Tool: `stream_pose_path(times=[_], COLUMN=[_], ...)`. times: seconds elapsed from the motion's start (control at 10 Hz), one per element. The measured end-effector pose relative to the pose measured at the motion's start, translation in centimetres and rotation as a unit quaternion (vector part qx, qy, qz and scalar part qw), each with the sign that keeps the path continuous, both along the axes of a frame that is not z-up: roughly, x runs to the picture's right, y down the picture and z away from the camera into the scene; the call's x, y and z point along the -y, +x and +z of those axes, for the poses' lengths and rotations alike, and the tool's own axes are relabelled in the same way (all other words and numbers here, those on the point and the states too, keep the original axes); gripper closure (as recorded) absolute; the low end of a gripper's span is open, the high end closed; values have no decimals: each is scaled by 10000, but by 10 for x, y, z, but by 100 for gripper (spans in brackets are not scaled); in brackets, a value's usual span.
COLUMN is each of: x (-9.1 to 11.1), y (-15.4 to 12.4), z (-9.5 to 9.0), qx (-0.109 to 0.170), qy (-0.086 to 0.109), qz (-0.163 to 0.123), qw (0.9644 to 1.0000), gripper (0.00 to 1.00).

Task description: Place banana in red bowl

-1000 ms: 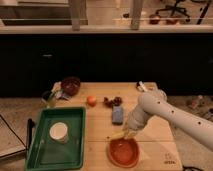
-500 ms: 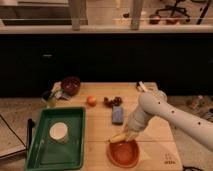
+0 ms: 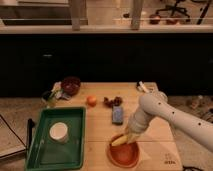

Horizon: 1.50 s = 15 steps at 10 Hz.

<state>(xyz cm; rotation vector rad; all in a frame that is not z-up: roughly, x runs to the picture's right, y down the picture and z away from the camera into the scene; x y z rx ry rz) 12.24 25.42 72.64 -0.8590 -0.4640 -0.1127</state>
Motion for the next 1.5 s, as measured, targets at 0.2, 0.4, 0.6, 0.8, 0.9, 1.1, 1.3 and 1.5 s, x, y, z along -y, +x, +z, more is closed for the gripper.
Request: stream_pose_path(times=[0.2, 0.4, 0.6, 0.8, 0.9, 1.1, 1.3, 1.5], x=[-3, -6, -8, -11, -11, -11, -12, -13], y=[2, 3, 4, 7, 9, 12, 13, 15], z=[-1, -4, -5, -7, -8, -8, -9, -10], qx=[57, 143, 203, 247, 255, 286, 336, 372], qy=[-21, -22, -34, -40, -32, -29, -35, -40], qz=[-55, -132, -187, -220, -220, -230, -260, -273], qw=[10000, 9998, 9996, 9994, 9994, 9993, 9991, 9989], gripper=[99, 99, 99, 89, 81, 61, 42, 24])
